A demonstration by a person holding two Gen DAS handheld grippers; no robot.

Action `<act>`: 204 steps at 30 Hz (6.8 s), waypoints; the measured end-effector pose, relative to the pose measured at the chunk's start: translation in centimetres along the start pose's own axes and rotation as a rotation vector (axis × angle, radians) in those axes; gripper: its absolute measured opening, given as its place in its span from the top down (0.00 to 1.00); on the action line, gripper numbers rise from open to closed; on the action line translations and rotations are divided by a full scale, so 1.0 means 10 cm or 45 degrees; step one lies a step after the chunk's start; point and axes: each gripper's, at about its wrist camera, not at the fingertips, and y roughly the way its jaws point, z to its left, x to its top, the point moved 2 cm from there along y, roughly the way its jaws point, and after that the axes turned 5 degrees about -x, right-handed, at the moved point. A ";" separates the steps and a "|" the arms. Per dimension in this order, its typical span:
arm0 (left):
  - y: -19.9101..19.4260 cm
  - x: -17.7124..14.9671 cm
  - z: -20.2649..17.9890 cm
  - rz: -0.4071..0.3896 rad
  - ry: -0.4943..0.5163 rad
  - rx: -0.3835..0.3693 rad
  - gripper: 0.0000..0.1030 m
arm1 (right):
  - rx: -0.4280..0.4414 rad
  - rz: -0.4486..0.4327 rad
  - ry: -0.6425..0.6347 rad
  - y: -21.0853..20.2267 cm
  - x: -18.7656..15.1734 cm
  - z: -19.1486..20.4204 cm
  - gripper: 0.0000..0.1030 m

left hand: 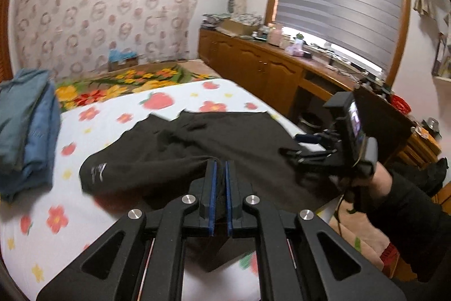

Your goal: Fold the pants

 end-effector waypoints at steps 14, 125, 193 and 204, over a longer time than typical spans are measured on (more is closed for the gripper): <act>0.08 -0.03 -0.05 0.010 0.007 0.105 0.65 | 0.010 -0.002 -0.001 0.02 -0.02 0.00 0.43; 0.62 -0.53 -0.14 0.165 -0.004 0.176 0.19 | 0.190 -0.121 0.170 -1.21 -0.58 0.62 0.96; -0.12 -0.65 0.59 0.025 -0.160 0.324 0.19 | 0.395 0.004 -0.375 -0.33 0.58 1.96 0.54; -0.11 -0.66 0.60 0.030 -0.170 0.326 0.19 | 0.320 0.056 -0.460 -0.11 0.55 2.14 0.63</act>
